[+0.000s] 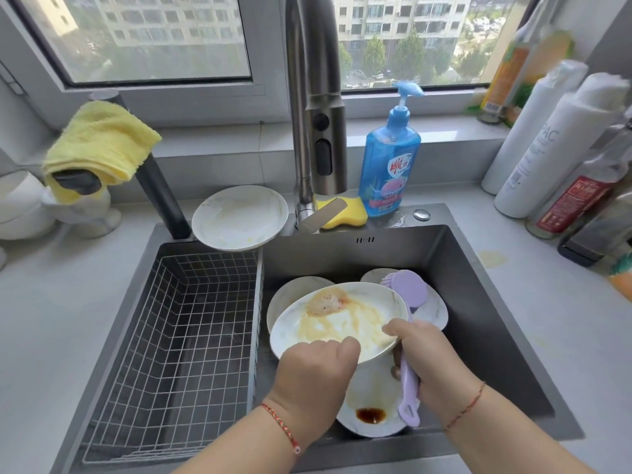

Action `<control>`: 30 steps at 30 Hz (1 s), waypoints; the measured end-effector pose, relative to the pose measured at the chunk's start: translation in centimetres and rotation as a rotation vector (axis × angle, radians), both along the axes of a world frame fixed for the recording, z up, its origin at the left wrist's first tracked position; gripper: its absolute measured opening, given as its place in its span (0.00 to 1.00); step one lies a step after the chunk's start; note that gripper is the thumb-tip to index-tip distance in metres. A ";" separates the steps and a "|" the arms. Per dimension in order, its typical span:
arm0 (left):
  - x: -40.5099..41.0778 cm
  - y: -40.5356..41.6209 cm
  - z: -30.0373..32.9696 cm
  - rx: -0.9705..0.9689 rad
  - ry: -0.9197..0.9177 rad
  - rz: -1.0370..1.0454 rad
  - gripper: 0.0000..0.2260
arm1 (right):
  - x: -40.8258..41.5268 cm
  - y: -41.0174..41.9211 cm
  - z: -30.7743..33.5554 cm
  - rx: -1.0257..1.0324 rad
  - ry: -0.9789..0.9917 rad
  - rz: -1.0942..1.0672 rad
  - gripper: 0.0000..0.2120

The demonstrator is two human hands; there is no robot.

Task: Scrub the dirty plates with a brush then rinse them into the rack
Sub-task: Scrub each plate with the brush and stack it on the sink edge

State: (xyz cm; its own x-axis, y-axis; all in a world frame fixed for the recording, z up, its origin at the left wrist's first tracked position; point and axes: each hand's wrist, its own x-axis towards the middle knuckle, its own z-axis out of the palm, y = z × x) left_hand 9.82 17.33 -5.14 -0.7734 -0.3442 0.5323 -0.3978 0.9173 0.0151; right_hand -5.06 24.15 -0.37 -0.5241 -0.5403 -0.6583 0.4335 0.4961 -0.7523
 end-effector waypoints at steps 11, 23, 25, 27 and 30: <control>0.3 -2.0 3.9 0.961 0.245 0.414 0.16 | -1.9 2.9 3.6 -0.098 0.401 0.226 0.15; 0.8 -2.6 3.9 1.173 0.330 0.404 0.17 | 2.0 2.9 6.7 -0.081 0.704 0.651 0.22; 1.3 -2.6 4.2 1.126 0.318 0.368 0.17 | -0.5 2.4 6.8 -0.005 0.689 0.523 0.21; 1.6 -2.8 4.6 1.128 0.332 0.331 0.18 | -1.4 3.1 6.6 -0.006 0.674 0.527 0.20; 1.4 -3.2 4.9 1.175 0.380 0.321 0.19 | 0.9 2.8 8.0 -0.089 0.623 0.584 0.20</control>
